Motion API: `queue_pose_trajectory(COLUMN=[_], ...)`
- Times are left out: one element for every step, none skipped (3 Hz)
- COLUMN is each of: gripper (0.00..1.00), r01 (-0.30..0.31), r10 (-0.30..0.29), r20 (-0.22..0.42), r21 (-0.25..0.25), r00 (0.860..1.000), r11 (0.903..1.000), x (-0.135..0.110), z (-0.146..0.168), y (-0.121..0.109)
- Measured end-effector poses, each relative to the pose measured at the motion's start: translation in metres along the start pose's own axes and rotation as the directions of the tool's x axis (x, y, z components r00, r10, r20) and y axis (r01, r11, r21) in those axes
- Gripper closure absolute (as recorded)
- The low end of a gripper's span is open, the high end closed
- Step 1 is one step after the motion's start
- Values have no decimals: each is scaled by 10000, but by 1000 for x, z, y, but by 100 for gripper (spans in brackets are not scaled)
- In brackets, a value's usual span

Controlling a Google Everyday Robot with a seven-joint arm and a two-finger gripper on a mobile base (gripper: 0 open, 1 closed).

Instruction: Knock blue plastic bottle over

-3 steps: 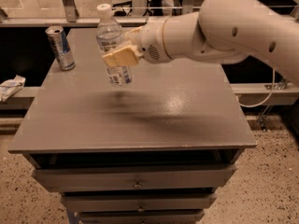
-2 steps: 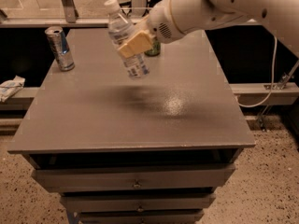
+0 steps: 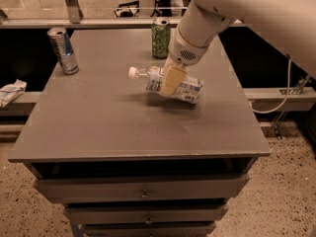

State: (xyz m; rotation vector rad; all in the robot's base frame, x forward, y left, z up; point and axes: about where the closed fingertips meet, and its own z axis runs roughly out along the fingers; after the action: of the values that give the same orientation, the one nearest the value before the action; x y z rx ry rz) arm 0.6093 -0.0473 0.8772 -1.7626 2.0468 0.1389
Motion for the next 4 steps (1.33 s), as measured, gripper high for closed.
queue_pose_trajectory(gripper=[74,51,28,5], r01=[408,468,353,82], r10=[-372,-396,-291,-51], r20=[-947,-1125,-898,-499], r21=[368,620,686,615], r00=[9948,9929,9955,9987], r11=[9985,9970,9970,9981], x=[6,0,-9,-17], z=[10,17,21,22], y=[11,18,20,20])
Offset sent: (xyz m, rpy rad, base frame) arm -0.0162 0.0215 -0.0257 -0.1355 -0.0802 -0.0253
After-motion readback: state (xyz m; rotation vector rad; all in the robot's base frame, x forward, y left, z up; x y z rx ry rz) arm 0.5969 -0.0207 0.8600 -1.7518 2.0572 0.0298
